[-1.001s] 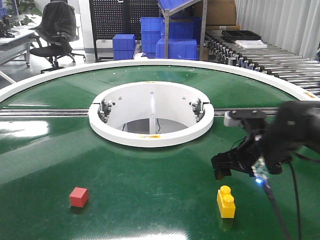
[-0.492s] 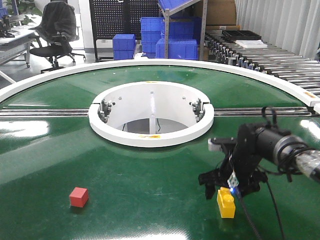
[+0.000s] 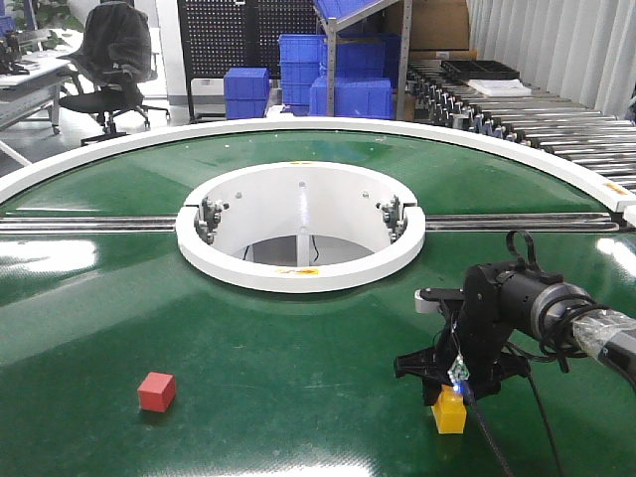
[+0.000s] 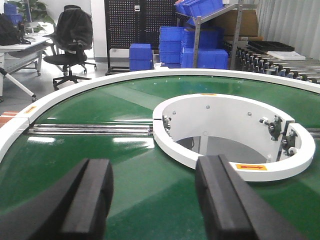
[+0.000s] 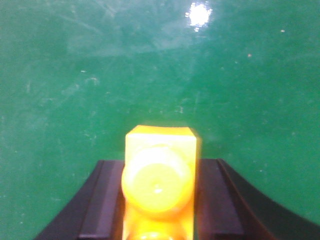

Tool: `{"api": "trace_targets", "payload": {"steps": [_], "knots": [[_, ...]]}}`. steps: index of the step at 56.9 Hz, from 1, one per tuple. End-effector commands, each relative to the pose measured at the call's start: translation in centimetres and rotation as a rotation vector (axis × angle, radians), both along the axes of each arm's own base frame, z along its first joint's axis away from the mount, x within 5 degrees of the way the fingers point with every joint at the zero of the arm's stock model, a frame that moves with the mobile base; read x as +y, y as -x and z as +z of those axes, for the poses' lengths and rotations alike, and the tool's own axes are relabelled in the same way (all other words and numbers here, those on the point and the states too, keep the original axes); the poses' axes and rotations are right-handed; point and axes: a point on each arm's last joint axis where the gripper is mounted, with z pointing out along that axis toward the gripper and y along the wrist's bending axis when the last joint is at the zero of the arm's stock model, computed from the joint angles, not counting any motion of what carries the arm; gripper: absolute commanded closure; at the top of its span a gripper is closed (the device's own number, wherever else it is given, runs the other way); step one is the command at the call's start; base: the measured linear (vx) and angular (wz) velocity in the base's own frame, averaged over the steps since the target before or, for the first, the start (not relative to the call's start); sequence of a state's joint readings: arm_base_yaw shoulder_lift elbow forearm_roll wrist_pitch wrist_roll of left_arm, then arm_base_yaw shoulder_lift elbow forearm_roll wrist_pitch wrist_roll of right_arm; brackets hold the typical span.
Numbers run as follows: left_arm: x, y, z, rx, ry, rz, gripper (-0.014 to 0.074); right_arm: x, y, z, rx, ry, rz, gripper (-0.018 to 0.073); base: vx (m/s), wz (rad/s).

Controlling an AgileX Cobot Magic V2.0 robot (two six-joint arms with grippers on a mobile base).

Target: Pick red and yellow blocks into blue bin

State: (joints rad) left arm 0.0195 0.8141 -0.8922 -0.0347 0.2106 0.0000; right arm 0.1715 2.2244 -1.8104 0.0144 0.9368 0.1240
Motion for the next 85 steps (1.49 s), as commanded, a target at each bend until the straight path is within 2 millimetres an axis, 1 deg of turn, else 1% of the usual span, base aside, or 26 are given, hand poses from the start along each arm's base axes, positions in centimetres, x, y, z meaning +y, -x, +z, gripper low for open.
{"api": "trace_targets", "payload": {"steps": [1, 9, 15, 19, 28, 35, 40, 42, 47, 49, 50, 53, 56, 60, 63, 64, 65, 66, 67, 69, 74, 77, 78, 79, 82, 85], "knots": [[0.0, 0.3, 1.8, -0.113, 0.001, 0.004, 0.0097, -0.1, -0.2, 3.7, -0.115, 0.001, 0.019, 0.0577, 0.0, 0.0], [0.0, 0.3, 1.8, -0.112, 0.002, 0.004, 0.0097, -0.1, -0.1, 3.7, -0.101, 0.002, 0.03, 0.0572, 0.0, 0.0], [0.0, 0.3, 1.8, -0.103, 0.002, 0.004, 0.0097, -0.2, 0.1, 4.6, -0.115, 0.01, 0.056, 0.0569, 0.0, 0.0], [0.0, 0.3, 1.6, -0.085, 0.003, 0.003, 0.0097, -0.2, 0.4, 6.1, -0.156, 0.007, 0.064, 0.0569, 0.0, 0.0], [0.0, 0.3, 1.4, -0.024, 0.003, 0.0, 0.0097, -0.3, 1.6, 11.1, -0.294, -0.005, 0.099, 0.0569, 0.0, 0.0], [0.0, -1.1, 1.3, 0.085, 0.005, -0.004, 0.0097, -0.3, 2.9, 14.5, -0.38, -0.004, 0.125, 0.0569, 0.0, 0.0], [0.0, -3.4, 1.1, 0.215, 0.002, -0.008, 0.0097, -0.2, 3.5, 15.9, -0.418, -0.004, 0.136, 0.0569, 0.0, 0.0], [0.0, -4.6, 0.9, 0.266, -0.009, -0.012, 0.0097, -0.2, 3.7, 16.3, -0.426, -0.006, 0.138, 0.0569, 0.0, 0.0], [0.1, -8.1, 0.2, 0.39, -0.041, -0.026, 0.0097, -0.2, 4.1, 16.9, -0.437, -0.004, 0.143, 0.0569, 0.0, 0.0], [0.1, -10.1, -0.3, 0.453, -0.053, -0.037, 0.0097, -0.2, 4.1, 16.9, -0.435, -0.002, 0.145, 0.0569, 0.0, 0.0], [0.0, -10.8, -0.6, 0.484, -0.055, -0.043, 0.0097, -0.2, 4.1, 17.0, -0.437, -0.002, 0.147, 0.0569, 0.0, 0.0], [-0.1, -13.5, -1.7, 0.574, -0.063, -0.077, 0.0097, -0.3, 4.2, 16.9, -0.43, -0.001, 0.148, 0.0569, 0.0, 0.0], [-0.4, -15.5, -2.7, 0.638, -0.055, -0.113, 0.0097, -0.3, 4.2, 16.9, -0.425, 0.0, 0.148, 0.0569, 0.0, 0.0], [-0.9, -19.2, -4.7, 0.733, -0.035, -0.191, 0.0097, -0.3, 4.2, 16.8, -0.418, 0.002, 0.15, 0.0569, 0.0, 0.0], [-1.3, -21.2, -5.6, 0.768, -0.015, -0.235, 0.0098, -0.3, 4.3, 16.8, -0.413, 0.006, 0.157, 0.0569, 0.0, 0.0], [-1.5, -22.1, -6.6, 0.801, 0.002, -0.256, 0.0098, -0.3, 4.3, 16.8, -0.41, 0.007, 0.159, 0.0569, 0.0, 0.0], [-1.6, -22.7, -6.7, 0.805, 0.002, -0.273, 0.0098, -0.3, 4.3, 16.7, -0.408, 0.008, 0.16, 0.0569, 0.0, 0.0], [-1.8, -23.6, -7.7, 0.831, 0.01, -0.289, 0.0098, -0.3, 4.3, 16.7, -0.405, 0.01, 0.163, 0.0569, 0.0, 0.0], [-2.1, -24.2, -7.9, 0.839, 0.013, -0.312, 0.0098, -0.3, 4.3, 16.7, -0.404, 0.01, 0.164, 0.0569, 0.0, 0.0], [-2.5, -25.4, -9.3, 0.881, 0.015, -0.342, 0.0098, -0.3, 4.3, 16.7, -0.401, 0.011, 0.165, 0.0569, 0.0, 0.0], [-3.4, -28.0, -12.1, 0.979, -0.001, -0.395, 0.0098, -0.3, 4.4, 16.7, -0.396, 0.014, 0.168, 0.0569, 0.0, 0.0], [-3.9, -29.1, -13.0, 1.008, 0.004, -0.408, 0.0098, -0.3, 4.4, 16.7, -0.393, 0.016, 0.168, 0.0569, 0.0, 0.0], [-4.1, -29.5, -13.7, 1.028, 0.01, -0.41, 0.0098, -0.3, 4.4, 16.7, -0.394, 0.018, 0.168, 0.0569, 0.0, 0.0], [-4.4, -29.8, -13.8, 1.031, 0.009, -0.418, 0.0098, -0.3, 4.4, 16.7, -0.393, 0.019, 0.169, 0.0569, 0.0, 0.0], [-5.1, -30.7, -15.0, 1.056, 0.01, -0.428, 0.0098, -0.4, 4.4, 16.7, -0.394, 0.025, 0.169, 0.0569, 0.0, 0.0], [-6.0, -31.1, -15.5, 1.056, -0.003, -0.445, 0.0098, -0.4, 4.4, 16.7, -0.394, 0.025, 0.169, 0.0569, 0.0, 0.0]]}}
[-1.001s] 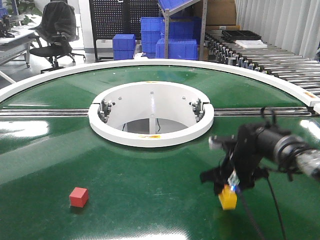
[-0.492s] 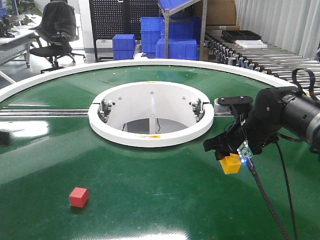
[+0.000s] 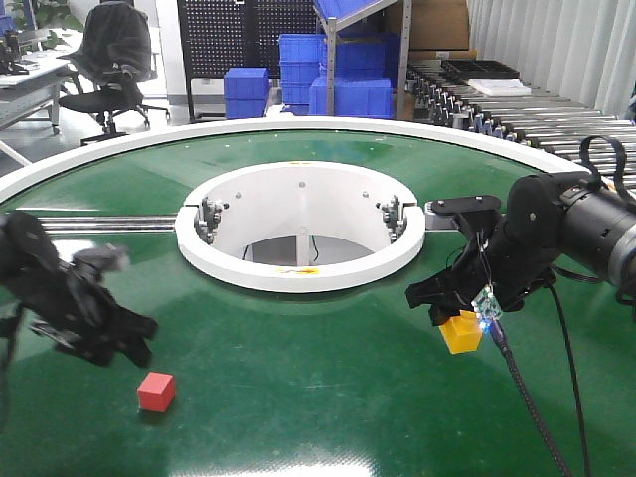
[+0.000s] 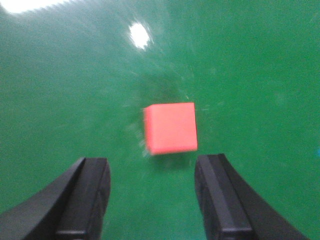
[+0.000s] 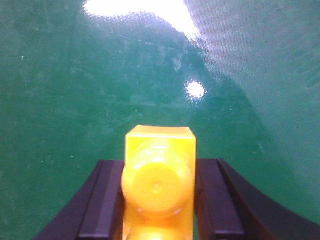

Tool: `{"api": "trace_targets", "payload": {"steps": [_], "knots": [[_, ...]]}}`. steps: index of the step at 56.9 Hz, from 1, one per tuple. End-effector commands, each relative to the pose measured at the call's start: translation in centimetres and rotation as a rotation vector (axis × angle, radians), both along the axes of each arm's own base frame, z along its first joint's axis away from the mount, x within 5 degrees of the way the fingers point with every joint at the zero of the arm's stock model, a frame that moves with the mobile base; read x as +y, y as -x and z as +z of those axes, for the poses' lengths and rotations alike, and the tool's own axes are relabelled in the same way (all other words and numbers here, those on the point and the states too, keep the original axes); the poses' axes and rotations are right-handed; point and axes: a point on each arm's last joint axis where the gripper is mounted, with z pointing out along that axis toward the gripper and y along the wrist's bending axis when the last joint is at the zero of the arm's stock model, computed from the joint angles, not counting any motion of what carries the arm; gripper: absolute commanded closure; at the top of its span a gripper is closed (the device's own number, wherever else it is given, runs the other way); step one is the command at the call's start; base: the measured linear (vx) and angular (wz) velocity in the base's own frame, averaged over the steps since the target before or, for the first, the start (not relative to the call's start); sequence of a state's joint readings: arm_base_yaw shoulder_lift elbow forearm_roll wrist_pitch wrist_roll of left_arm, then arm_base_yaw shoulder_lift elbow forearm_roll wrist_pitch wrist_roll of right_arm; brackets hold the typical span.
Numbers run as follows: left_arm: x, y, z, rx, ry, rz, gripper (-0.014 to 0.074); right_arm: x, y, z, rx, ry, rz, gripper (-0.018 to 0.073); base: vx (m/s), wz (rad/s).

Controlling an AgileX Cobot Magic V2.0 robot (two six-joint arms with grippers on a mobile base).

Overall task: Pick red and yellow blocks into blue bin
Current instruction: 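Lower the left gripper onto the red cube and grasp it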

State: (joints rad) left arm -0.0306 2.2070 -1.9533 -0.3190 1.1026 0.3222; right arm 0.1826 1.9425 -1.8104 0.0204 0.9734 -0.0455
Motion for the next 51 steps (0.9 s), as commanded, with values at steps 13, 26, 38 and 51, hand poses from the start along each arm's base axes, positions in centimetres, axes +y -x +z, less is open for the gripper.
{"api": "trace_targets", "payload": {"steps": [13, 26, 38, 51], "knots": [[-3.6, -1.0, 2.4, -0.167, -0.139, -0.107, 0.0095, -0.5, 0.6, 3.9, -0.144, 0.001, 0.002, 0.0569, 0.0, 0.0], [-3.8, -1.0, 3.0, -0.176, -0.198, -0.093, 0.0041, -0.5, 0.6, 3.9, -0.146, -0.01, 0.001, 0.0569, 0.0, 0.0], [-3.9, -1.0, 2.8, -0.162, -0.184, -0.06, -0.0001, -0.5, 0.6, 3.9, -0.146, -0.01, 0.001, 0.0569, 0.0, 0.0], [-3.9, -1.1, 2.3, -0.147, -0.171, -0.026, 0.0004, -0.5, 0.6, 3.9, -0.145, -0.011, 0.001, 0.0569, 0.0, 0.0]]}}
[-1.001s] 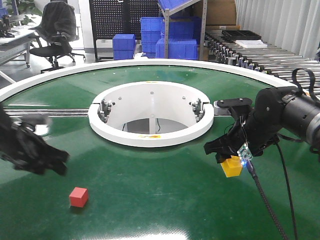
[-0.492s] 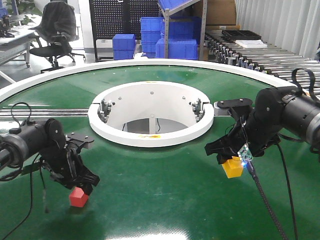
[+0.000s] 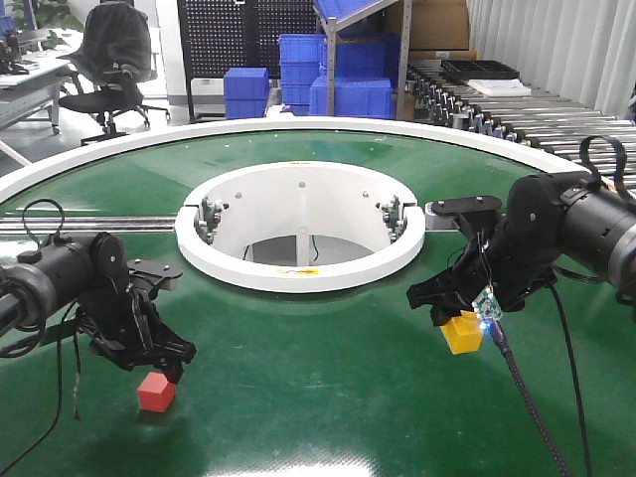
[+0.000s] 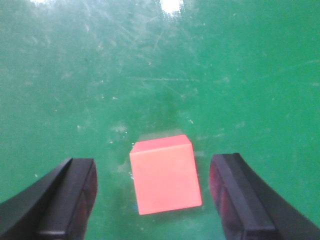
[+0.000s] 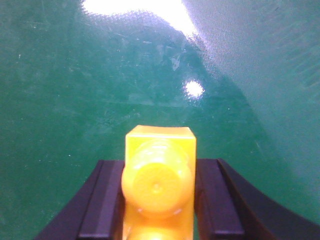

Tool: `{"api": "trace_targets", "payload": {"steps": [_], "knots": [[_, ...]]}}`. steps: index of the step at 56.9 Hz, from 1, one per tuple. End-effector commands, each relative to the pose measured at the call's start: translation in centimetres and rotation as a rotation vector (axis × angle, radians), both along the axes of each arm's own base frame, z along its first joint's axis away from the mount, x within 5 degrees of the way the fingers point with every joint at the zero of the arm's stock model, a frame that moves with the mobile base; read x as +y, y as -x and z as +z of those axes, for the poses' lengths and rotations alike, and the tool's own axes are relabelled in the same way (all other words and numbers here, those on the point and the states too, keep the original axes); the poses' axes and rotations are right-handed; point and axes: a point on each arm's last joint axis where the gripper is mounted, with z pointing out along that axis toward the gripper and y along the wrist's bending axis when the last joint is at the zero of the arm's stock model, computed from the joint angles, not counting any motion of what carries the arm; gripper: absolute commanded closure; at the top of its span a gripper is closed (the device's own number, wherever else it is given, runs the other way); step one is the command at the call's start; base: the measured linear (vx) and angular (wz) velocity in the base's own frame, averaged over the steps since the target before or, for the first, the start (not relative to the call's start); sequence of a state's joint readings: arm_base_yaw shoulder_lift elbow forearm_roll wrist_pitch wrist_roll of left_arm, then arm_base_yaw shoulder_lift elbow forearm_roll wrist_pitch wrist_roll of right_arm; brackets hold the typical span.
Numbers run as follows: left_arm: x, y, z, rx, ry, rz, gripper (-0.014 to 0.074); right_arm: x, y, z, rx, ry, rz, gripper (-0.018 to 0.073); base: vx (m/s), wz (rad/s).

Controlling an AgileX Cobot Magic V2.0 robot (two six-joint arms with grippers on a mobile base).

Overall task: Pick red and yellow blocks into blue bin
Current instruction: 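Lower the left gripper onto the red cube and grasp it, then lift both held blocks off the table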

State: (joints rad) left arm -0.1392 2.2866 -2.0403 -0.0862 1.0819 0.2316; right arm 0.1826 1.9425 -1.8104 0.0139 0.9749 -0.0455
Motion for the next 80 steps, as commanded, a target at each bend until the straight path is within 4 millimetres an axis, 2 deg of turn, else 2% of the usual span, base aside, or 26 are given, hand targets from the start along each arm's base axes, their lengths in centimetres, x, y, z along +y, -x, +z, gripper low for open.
{"api": "trace_targets", "payload": {"steps": [1, 19, 34, 38, 40, 47, 49, 52, 59, 65, 76, 80], "knots": [[-0.4, 0.1, 4.0, -0.117, 0.033, 0.022, 0.0004, -0.4, 0.6, 3.9, -0.146, -0.018, 0.002, 0.0569, 0.0, 0.0], [-0.7, -0.3, 1.8, -0.063, 0.053, 0.029, 0.0004, -0.4, 0.6, 3.9, -0.139, -0.016, 0.002, 0.0569, 0.0, 0.0], [-0.8, -0.3, 1.4, -0.049, 0.052, 0.025, 0.0019, -0.4, 0.7, 3.9, -0.138, -0.017, 0.001, 0.0569, 0.0, 0.0], [-0.8, -0.3, 1.2, -0.039, 0.056, 0.026, 0.0089, -0.4, 0.7, 3.9, -0.138, -0.017, 0.001, 0.0569, 0.0, 0.0], [-0.9, -0.3, 1.0, -0.032, 0.062, 0.027, 0.0157, -0.4, 0.7, 3.8, -0.137, -0.017, 0.001, 0.0569, 0.0, 0.0], [-1.0, -0.2, 0.6, -0.01, 0.08, 0.028, 0.0468, -0.4, 0.7, 3.8, -0.132, -0.019, 0.0, 0.0569, 0.0, 0.0], [-1.0, -0.2, 0.6, -0.01, 0.079, 0.025, 0.0584, -0.4, 0.7, 3.8, -0.131, -0.02, 0.0, 0.0569, 0.0, 0.0], [-1.1, -0.2, 0.6, -0.007, 0.085, 0.022, 0.0606, -0.4, 0.8, 3.9, -0.134, -0.02, 0.0, 0.0569, 0.0, 0.0], [-1.1, 0.1, 2.4, -0.048, 0.099, 0.022, 0.0604, -0.4, 1.0, 4.6, -0.158, -0.024, 0.0, 0.0569, 0.0, 0.0], [-1.1, 0.8, 5.8, -0.132, 0.12, 0.011, 0.0603, -0.6, 1.7, 6.3, -0.219, -0.036, -0.001, 0.0569, 0.0, 0.0], [-1.2, 4.2, 14.4, -0.305, 0.203, -0.035, 0.06, -1.1, 4.7, 10.9, -0.347, -0.049, 0.019, 0.0569, 0.0, 0.0], [-1.2, 6.0, 17.4, -0.387, 0.236, -0.061, 0.0597, -1.3, 6.2, 11.9, -0.39, -0.05, 0.024, 0.0569, 0.0, 0.0]]}}
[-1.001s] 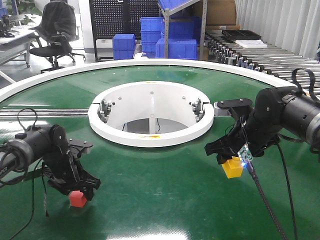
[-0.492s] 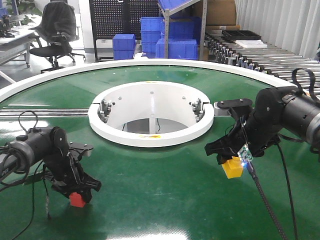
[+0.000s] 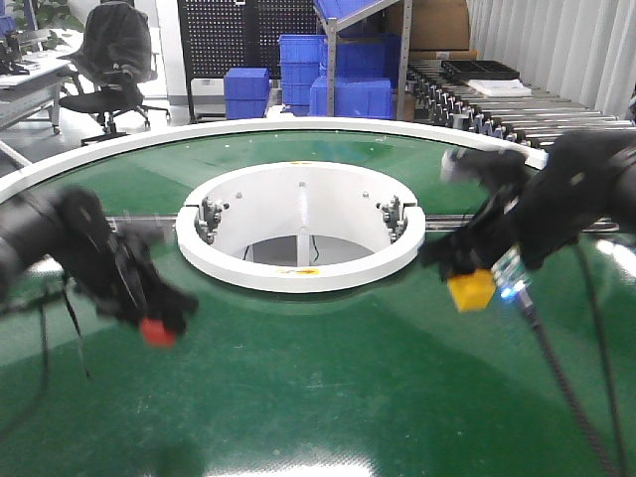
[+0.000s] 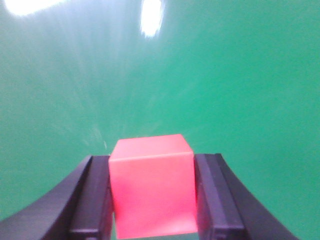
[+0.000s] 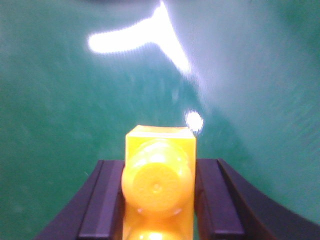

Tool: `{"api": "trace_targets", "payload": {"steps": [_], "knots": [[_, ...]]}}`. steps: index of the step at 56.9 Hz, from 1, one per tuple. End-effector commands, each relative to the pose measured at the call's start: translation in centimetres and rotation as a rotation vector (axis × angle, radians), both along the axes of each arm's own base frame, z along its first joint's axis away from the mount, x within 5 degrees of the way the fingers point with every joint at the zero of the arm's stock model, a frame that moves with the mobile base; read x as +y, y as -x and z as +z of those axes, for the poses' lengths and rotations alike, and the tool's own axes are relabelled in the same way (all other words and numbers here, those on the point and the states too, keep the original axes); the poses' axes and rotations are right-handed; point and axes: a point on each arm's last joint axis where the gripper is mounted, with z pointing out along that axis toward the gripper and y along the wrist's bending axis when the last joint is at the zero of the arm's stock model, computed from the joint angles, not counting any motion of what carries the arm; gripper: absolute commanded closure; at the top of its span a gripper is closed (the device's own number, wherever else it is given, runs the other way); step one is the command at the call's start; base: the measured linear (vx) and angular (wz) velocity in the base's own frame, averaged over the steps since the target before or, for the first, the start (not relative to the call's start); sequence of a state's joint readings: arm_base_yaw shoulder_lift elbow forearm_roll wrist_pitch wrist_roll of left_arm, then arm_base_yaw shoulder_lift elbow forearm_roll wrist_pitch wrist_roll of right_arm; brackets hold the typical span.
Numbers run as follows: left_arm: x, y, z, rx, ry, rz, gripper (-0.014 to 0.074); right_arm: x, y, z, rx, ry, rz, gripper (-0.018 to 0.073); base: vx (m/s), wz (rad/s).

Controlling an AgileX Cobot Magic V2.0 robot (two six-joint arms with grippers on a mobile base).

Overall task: Pick red and yellow blocks into blue bin
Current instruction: 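Lift both held blocks off the table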

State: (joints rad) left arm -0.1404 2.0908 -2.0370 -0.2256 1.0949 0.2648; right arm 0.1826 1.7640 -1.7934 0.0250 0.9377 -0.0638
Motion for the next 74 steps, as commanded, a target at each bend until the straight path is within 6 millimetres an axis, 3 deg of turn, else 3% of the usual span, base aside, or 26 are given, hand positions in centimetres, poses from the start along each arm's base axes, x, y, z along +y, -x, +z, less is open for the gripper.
{"api": "trace_targets", "payload": {"steps": [1, 8, 14, 20, 27, 32, 43, 53, 74], "knots": [[-0.4, 3.6, 8.5, -0.24, 0.092, -0.031, 0.0597, -0.8, 2.9, 4.9, -0.205, -0.018, 0.008, 0.0569, 0.0, 0.0], [0.2, 7.2, 12.4, -0.377, 0.118, -0.03, 0.0597, -1.4, 6.5, 5.4, -0.298, -0.042, 0.004, 0.0569, 0.0, 0.0], [0.9, 10.5, 14.4, -0.455, 0.128, -0.011, 0.0597, -1.9, 9.6, 4.8, -0.371, -0.065, -0.001, 0.0569, 0.0, 0.0], [1.6, 13.7, 14.6, -0.524, 0.132, 0.015, 0.0597, -2.5, 12.7, 3.6, -0.424, -0.086, -0.006, 0.0569, 0.0, 0.0], [2.5, 17.9, 14.0, -0.61, 0.141, 0.057, 0.0597, -3.1, 16.1, 2.3, -0.485, -0.103, -0.012, 0.0569, 0.0, 0.0], [3.2, 20.9, 11.9, -0.65, 0.149, 0.095, 0.0597, -3.5, 18.1, 1.3, -0.499, -0.106, -0.014, 0.0569, 0.0, 0.0], [4.4, 26.3, 8.4, -0.717, 0.159, 0.145, 0.0597, -3.9, 20.4, 0.4, -0.522, -0.11, -0.015, 0.0569, 0.0, 0.0], [4.7, 28.4, 6.8, -0.716, 0.157, 0.149, 0.0597, -3.9, 20.7, 0.6, -0.542, -0.113, -0.015, 0.0569, 0.0, 0.0], [4.7, 28.7, 6.7, -0.71, 0.156, 0.146, 0.0597, -3.9, 20.6, 0.6, -0.543, -0.113, -0.015, 0.0569, 0.0, 0.0]]}}
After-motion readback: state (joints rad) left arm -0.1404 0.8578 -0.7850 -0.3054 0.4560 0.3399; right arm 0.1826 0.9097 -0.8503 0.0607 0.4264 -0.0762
